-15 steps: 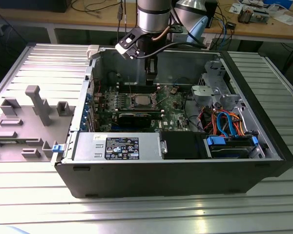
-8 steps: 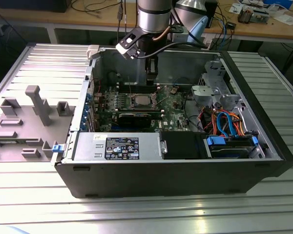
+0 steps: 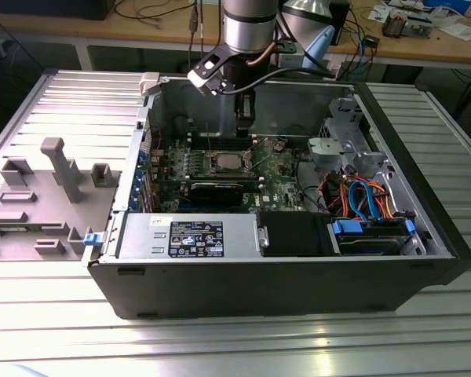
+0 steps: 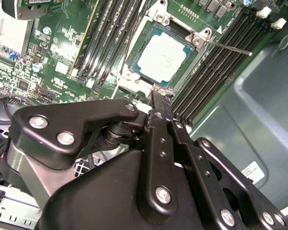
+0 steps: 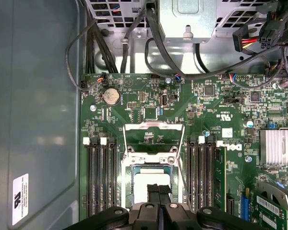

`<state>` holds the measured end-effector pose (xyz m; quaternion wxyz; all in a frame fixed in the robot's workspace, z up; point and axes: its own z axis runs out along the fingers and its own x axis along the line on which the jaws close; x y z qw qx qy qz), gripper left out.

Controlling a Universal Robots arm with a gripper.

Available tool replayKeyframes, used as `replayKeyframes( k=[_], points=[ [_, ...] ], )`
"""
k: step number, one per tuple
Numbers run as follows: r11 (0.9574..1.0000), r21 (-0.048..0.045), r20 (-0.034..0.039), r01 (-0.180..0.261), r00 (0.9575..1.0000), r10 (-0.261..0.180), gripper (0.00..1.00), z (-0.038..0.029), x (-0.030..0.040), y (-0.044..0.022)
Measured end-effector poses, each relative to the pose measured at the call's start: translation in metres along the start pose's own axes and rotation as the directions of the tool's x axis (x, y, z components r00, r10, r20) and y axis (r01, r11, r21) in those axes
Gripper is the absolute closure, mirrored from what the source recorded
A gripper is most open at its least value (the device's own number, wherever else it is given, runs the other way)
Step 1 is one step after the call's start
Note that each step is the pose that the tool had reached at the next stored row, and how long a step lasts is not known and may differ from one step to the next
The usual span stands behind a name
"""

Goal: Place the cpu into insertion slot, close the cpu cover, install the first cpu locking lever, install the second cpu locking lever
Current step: 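Close the cpu cover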

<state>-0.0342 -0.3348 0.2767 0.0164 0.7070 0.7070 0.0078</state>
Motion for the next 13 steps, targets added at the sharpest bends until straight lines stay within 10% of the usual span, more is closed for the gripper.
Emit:
replayKeyframes(
  k=[13],
  points=[
    [1.0,0.0,0.0,0.0,1.0,0.0,0.89,0.0001,0.0,0.0042]
  ],
)
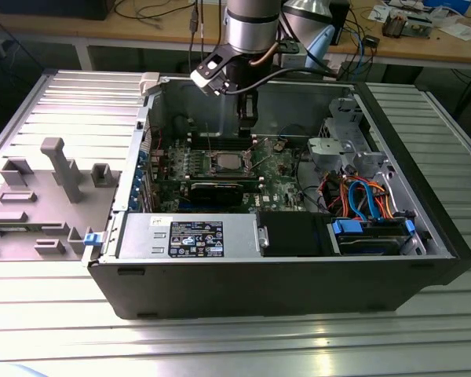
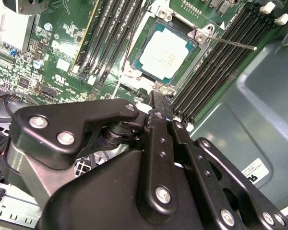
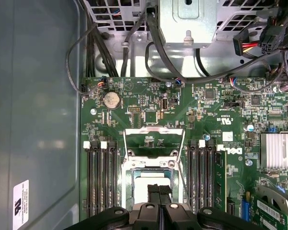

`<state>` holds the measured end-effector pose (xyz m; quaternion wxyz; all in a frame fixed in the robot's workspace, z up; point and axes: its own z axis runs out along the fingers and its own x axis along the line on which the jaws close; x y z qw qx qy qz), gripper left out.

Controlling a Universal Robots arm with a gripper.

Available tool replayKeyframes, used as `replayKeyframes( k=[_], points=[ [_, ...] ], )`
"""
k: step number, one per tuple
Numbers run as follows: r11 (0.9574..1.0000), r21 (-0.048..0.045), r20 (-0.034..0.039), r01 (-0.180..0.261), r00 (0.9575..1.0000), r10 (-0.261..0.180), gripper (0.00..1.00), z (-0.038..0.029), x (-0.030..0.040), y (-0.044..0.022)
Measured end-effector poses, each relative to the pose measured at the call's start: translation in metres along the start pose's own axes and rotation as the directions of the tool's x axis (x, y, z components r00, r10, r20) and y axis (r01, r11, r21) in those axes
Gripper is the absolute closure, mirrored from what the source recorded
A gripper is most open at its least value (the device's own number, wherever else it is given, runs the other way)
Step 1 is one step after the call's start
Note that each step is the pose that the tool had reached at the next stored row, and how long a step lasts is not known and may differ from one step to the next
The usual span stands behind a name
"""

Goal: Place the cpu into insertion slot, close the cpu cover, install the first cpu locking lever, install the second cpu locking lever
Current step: 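Close the cpu cover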

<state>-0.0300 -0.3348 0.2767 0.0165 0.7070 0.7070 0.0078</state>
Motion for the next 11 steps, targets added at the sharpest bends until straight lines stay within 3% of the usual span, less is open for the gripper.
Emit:
replayKeyframes(
  k=[11],
  points=[
    [1.0,0.0001,0.0,0.0,1.0,0.0,0.89,0.0001,0.0,0.003]
  ],
)
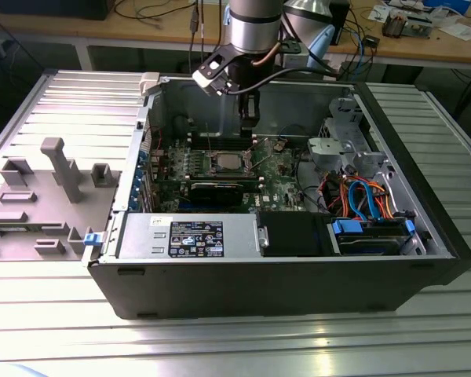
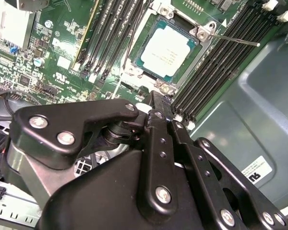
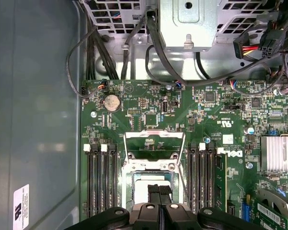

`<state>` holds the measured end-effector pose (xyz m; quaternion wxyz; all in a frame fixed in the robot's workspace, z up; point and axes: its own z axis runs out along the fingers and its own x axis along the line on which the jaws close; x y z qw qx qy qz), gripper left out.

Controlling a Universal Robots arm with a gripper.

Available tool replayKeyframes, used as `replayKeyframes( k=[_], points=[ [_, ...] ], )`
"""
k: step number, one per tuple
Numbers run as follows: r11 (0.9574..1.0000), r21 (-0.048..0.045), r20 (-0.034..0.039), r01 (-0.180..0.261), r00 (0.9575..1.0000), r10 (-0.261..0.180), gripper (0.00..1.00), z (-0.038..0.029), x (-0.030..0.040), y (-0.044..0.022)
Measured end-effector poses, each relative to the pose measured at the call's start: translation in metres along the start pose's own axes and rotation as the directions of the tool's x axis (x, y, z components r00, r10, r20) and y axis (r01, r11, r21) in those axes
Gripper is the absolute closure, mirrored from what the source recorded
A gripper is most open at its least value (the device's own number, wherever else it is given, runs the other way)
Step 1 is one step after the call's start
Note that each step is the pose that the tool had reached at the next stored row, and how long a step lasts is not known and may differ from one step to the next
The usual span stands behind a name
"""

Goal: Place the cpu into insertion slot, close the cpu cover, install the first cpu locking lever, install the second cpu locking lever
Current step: 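Close the cpu cover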

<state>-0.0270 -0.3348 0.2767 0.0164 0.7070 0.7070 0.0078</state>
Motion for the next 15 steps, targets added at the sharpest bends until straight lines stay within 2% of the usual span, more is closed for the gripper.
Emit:
replayKeyframes(
  k=[15],
  points=[
    [1.0,-0.0001,0.0001,0.0,1.0,0.0,0.89,0.0001,0.0,0.0037]
  ],
)
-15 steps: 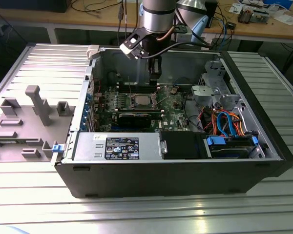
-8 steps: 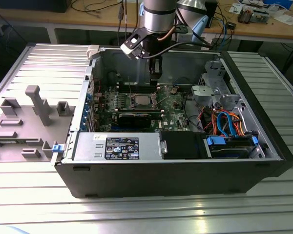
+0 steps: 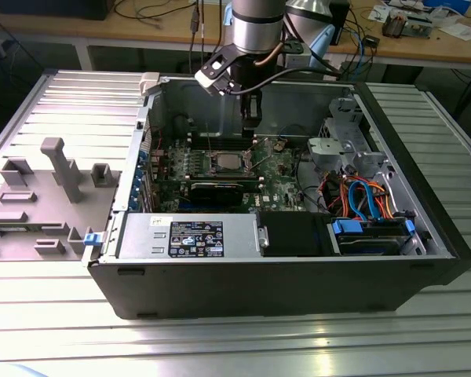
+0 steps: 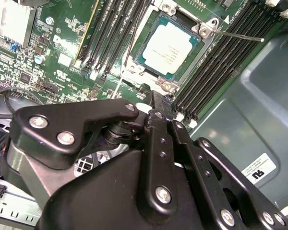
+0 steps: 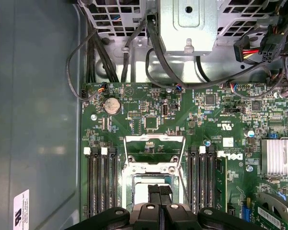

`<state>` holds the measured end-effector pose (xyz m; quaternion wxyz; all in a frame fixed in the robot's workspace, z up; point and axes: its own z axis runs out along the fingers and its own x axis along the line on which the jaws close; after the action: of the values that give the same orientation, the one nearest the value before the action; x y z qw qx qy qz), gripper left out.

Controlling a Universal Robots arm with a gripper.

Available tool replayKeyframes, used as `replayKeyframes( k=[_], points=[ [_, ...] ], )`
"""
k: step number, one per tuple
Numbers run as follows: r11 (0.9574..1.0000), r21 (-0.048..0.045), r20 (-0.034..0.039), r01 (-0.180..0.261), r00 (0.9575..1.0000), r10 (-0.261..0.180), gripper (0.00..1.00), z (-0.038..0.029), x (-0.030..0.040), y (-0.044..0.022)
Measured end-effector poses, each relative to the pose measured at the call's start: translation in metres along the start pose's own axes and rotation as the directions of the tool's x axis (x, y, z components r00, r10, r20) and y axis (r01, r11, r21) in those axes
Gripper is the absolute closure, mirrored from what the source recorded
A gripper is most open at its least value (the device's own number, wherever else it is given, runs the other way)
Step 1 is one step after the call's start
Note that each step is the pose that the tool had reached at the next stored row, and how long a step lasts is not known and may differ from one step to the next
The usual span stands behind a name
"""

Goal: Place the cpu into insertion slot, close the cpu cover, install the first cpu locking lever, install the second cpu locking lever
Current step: 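Close the cpu cover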

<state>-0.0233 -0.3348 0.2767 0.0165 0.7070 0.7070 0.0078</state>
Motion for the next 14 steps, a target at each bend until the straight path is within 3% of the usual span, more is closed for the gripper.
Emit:
replayKeyframes(
  k=[14],
  points=[
    [1.0,0.0,0.0,0.0,1.0,0.0,0.89,0.0001,0.0,0.0034]
  ],
)
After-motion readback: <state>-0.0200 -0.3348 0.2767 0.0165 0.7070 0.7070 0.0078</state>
